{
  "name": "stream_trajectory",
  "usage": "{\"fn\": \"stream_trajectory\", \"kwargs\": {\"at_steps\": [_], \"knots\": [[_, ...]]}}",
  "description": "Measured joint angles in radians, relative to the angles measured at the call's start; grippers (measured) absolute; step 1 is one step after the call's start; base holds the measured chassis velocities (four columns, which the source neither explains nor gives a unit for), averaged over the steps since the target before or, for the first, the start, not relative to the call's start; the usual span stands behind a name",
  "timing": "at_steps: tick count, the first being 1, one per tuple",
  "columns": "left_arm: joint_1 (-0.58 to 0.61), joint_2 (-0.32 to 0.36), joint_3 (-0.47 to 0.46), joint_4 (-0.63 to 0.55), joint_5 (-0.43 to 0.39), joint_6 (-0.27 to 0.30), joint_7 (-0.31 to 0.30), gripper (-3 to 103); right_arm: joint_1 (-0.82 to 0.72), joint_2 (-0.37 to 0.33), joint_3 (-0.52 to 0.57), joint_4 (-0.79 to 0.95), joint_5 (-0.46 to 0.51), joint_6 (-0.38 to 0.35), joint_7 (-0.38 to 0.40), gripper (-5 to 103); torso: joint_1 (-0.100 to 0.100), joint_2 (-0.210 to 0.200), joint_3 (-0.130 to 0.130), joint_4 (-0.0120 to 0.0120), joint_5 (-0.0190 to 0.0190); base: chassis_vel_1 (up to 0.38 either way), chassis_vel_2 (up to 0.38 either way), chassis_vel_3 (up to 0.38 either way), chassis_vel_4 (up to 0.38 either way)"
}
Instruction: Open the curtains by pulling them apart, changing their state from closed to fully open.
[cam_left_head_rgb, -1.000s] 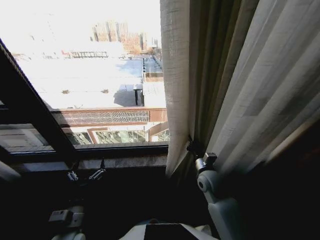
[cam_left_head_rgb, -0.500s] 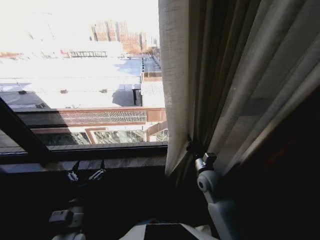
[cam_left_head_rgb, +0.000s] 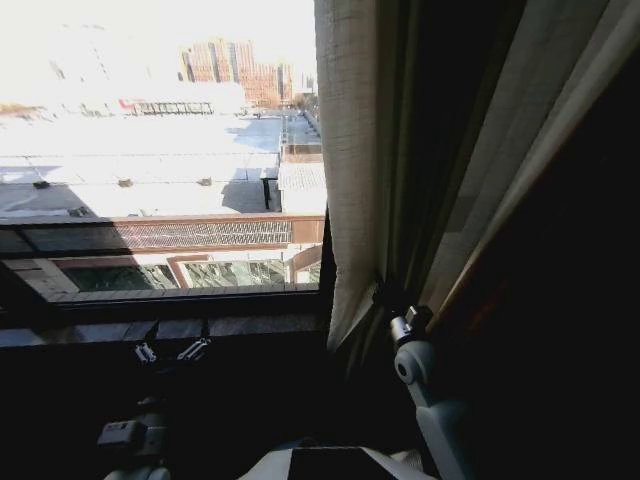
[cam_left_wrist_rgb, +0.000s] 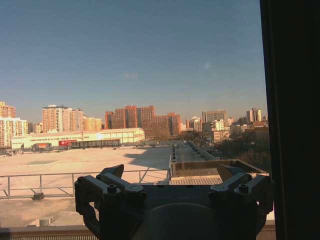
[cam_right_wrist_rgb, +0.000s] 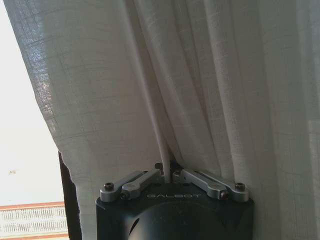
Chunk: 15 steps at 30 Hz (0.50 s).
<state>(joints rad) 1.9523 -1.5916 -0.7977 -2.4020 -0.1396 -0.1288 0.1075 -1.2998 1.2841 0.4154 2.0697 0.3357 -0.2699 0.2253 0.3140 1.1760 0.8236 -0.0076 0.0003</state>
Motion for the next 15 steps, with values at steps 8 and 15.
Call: {"fn": "stream_trajectory", "kwargs": {"at_steps": [8, 15], "knots": [[0.000, 0.000, 0.002, 0.000, 0.000, -0.001, 0.000, 100, -0.001, 0.002, 0.000, -0.006, -0.011, 0.017, 0.006, 0, 0.000, 0.000, 0.000, -0.0001, -0.0001, -0.350, -0.349, 0.350, 0.352], [0.001, 0.000, 0.007, 0.004, 0.002, -0.007, 0.000, 100, -0.009, 0.002, 0.009, -0.021, -0.063, 0.046, 0.008, 0, 0.000, 0.000, 0.000, -0.0001, 0.0005, -0.244, -0.254, 0.270, 0.274]]}}
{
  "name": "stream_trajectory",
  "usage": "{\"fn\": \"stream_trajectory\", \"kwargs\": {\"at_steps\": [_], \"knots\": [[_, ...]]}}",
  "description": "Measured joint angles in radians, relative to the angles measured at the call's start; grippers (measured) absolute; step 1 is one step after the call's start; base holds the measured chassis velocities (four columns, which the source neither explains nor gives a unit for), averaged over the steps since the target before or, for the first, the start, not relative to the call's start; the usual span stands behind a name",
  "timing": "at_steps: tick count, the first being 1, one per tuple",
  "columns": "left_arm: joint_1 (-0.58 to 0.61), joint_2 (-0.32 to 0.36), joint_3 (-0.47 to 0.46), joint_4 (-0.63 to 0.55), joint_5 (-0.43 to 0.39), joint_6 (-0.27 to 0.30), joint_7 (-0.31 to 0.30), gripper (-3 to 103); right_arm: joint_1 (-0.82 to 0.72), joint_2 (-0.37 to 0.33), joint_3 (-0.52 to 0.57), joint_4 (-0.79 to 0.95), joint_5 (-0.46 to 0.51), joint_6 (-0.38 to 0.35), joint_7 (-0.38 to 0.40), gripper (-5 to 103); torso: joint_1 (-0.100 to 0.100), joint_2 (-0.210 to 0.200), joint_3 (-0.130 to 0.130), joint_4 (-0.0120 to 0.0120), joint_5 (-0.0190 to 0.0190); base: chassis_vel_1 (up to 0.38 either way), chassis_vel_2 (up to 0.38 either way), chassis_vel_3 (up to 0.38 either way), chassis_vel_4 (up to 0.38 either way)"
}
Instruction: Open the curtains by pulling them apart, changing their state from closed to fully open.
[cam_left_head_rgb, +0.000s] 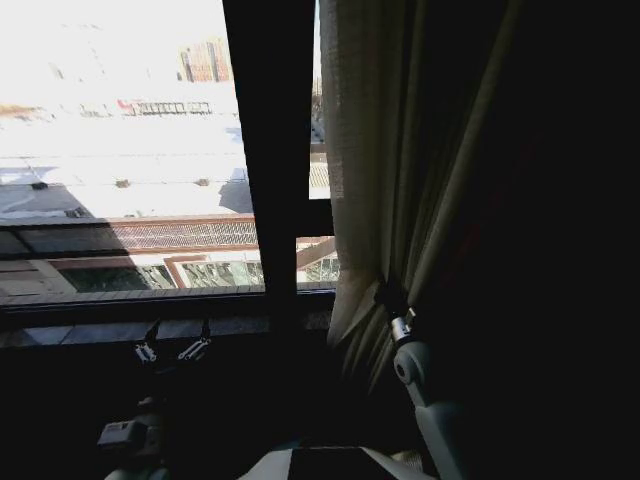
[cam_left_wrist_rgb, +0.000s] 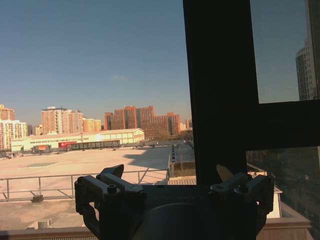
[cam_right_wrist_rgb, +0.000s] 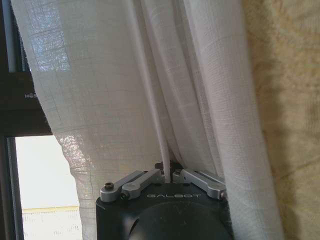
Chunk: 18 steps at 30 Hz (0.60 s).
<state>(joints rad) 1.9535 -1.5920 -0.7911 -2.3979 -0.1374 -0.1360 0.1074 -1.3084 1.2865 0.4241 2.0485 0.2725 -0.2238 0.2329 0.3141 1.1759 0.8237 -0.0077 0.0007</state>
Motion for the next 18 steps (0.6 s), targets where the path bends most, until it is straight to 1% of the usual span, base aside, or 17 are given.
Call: {"fn": "stream_trajectory", "kwargs": {"at_steps": [2, 5, 8, 9, 18], "knots": [[0.001, 0.000, 0.000, 0.001, 0.000, -0.002, 0.000, 100, -0.002, 0.000, 0.002, 0.000, 0.000, 0.001, 0.001, 0, 0.000, 0.000, 0.000, 0.0003, 0.0003, -0.084, -0.083, 0.129, 0.129], [0.003, 0.000, 0.000, 0.002, 0.000, -0.006, 0.000, 100, -0.005, 0.000, 0.004, 0.000, 0.000, 0.002, 0.002, 0, 0.000, 0.000, 0.000, -0.0002, 0.0001, 0.006, -0.032, 0.058, 0.003], [0.003, 0.001, 0.000, 0.003, 0.001, -0.008, 0.000, 100, -0.007, 0.001, 0.005, 0.001, 0.001, 0.002, 0.005, 0, 0.000, 0.000, 0.000, 0.0001, -0.0017, 0.000, 0.000, 0.000, 0.000], [0.003, 0.001, 0.000, 0.003, 0.001, -0.008, 0.000, 100, -0.007, 0.001, 0.005, 0.001, 0.001, 0.002, 0.005, 0, 0.000, 0.000, 0.000, 0.0001, -0.0017, 0.000, 0.000, 0.000, 0.000], [0.007, 0.000, -0.002, 0.003, 0.000, -0.015, 0.000, 100, -0.009, 0.000, 0.010, 0.007, 0.003, 0.002, 0.019, 0, 0.000, 0.000, 0.000, 0.0000, 0.0001, 0.015, 0.011, -0.016, -0.016]]}}
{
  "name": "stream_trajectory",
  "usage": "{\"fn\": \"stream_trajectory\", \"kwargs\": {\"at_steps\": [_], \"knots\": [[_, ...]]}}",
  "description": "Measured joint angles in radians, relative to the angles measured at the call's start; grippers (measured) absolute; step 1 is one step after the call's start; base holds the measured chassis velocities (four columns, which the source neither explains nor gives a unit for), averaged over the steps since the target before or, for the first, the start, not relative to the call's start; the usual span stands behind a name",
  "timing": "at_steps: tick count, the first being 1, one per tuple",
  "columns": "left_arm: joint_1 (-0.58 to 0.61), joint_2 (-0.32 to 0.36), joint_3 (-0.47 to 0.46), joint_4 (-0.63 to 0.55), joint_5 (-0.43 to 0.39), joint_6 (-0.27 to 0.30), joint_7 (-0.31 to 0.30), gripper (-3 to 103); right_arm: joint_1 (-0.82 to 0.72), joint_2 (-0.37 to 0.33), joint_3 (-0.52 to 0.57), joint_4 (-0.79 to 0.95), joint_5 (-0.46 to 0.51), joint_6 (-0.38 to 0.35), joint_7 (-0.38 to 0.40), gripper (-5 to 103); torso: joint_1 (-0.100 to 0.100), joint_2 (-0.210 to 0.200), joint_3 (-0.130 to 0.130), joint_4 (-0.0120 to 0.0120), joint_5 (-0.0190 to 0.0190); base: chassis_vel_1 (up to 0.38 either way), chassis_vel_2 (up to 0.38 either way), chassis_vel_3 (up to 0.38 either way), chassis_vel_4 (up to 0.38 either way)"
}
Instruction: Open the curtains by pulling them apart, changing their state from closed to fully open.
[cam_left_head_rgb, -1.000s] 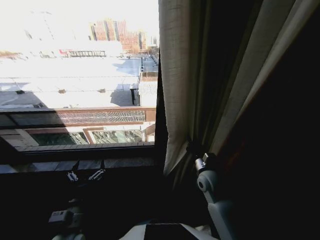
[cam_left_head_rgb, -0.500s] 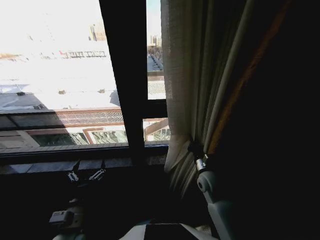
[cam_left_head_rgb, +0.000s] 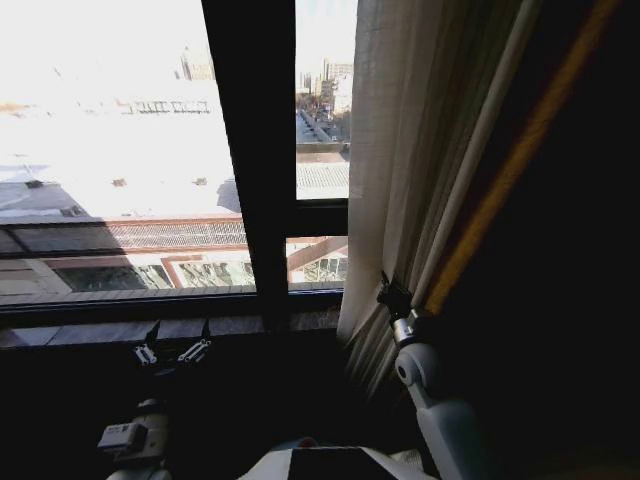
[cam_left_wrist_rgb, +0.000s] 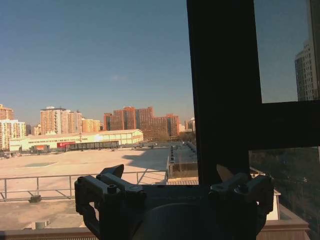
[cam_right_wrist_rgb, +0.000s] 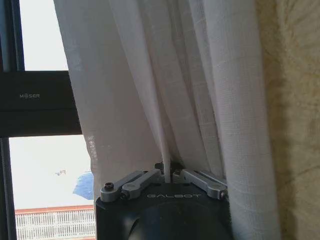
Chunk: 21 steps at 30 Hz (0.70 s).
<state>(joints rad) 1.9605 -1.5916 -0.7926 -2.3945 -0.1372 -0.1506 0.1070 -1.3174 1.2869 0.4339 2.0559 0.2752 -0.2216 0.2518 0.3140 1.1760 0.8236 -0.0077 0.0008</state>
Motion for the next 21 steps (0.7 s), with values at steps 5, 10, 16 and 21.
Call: {"fn": "stream_trajectory", "kwargs": {"at_steps": [5, 10, 16, 21], "knots": [[0.000, 0.000, 0.004, 0.000, 0.000, -0.002, 0.000, 100, -0.005, -0.001, 0.004, 0.006, 0.000, 0.000, 0.001, 0, 0.000, 0.000, 0.000, -0.0001, -0.0003, 0.000, 0.000, 0.000, 0.000], [0.000, 0.000, 0.002, 0.000, 0.000, -0.003, 0.000, 100, -0.009, -0.002, 0.006, 0.014, 0.005, -0.008, -0.008, 0, 0.000, 0.000, 0.000, 0.0000, -0.0008, 0.000, 0.000, 0.000, 0.000], [0.001, 0.000, 0.004, 0.000, 0.001, -0.005, 0.001, 100, -0.010, 0.001, 0.003, 0.016, 0.012, -0.020, -0.015, 0, 0.000, 0.000, 0.000, 0.0000, -0.0004, 0.000, 0.000, 0.000, 0.000], [-0.001, 0.000, 0.005, 0.000, 0.002, -0.005, 0.001, 100, -0.007, -0.001, 0.003, 0.016, 0.011, -0.021, -0.015, 0, 0.000, 0.000, 0.000, 0.0000, -0.0008, -0.002, -0.002, 0.010, 0.006]]}}
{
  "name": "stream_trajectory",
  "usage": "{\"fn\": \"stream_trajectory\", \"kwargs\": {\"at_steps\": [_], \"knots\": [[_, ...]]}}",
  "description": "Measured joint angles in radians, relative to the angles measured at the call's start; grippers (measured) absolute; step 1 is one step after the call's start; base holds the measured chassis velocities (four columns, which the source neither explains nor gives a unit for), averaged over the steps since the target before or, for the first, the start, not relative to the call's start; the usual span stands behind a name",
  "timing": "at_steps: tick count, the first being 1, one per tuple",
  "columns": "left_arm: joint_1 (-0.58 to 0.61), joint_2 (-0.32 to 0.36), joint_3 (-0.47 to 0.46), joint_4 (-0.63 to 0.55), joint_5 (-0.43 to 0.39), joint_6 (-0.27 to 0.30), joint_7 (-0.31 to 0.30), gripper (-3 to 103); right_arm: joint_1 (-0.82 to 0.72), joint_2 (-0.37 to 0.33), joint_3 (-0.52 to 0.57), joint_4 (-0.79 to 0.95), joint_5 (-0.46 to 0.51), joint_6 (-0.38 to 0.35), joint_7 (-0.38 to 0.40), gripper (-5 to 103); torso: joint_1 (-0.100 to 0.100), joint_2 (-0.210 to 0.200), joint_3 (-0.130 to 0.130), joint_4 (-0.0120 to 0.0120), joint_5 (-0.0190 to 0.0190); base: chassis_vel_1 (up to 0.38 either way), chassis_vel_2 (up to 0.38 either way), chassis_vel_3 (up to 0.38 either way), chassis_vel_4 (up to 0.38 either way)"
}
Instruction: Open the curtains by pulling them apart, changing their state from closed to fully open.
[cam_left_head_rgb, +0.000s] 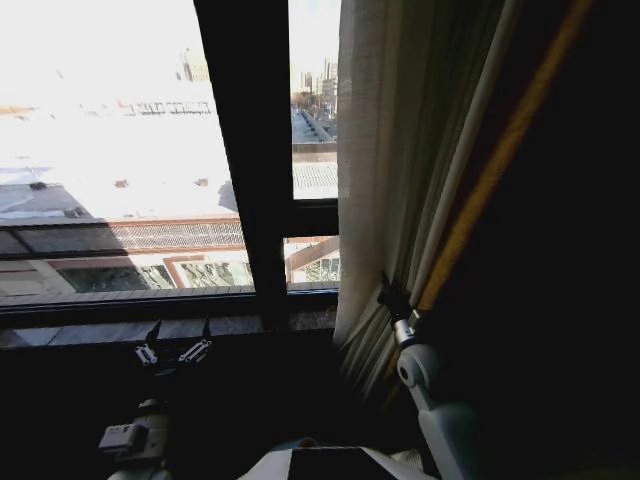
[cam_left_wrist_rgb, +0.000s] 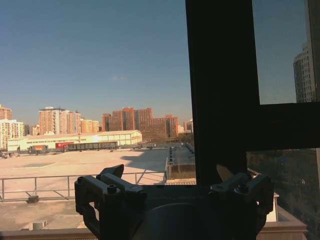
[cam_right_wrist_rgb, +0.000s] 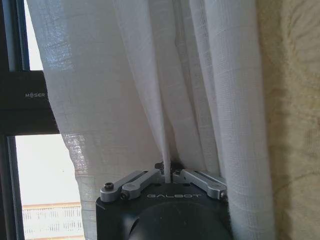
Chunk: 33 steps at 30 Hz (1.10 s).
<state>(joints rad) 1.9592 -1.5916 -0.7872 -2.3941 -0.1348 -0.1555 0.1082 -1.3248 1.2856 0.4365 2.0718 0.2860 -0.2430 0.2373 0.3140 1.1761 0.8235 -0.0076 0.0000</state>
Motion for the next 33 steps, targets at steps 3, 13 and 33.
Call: {"fn": "stream_trajectory", "kwargs": {"at_steps": [3, 13, 33], "knots": [[0.000, 0.000, -0.001, 0.000, 0.001, 0.000, 0.001, 100, 0.000, -0.002, 0.001, -0.001, -0.008, 0.000, -0.001, 0, 0.000, 0.000, 0.000, 0.0001, -0.0001, -0.021, -0.048, 0.052, 0.032], [-0.002, 0.000, 0.006, 0.000, 0.006, 0.000, 0.002, 100, 0.000, -0.003, -0.003, -0.014, -0.035, 0.026, -0.001, 0, 0.000, 0.000, 0.000, -0.0001, 0.0004, -0.030, -0.040, 0.033, 0.036], [-0.003, 0.000, 0.014, 0.003, 0.011, 0.002, 0.002, 100, 0.018, 0.006, 0.089, 0.002, 0.008, -0.046, 0.125, 1, 0.000, 0.000, 0.000, -0.0001, 0.0003, 0.000, 0.000, 0.000, 0.000]]}}
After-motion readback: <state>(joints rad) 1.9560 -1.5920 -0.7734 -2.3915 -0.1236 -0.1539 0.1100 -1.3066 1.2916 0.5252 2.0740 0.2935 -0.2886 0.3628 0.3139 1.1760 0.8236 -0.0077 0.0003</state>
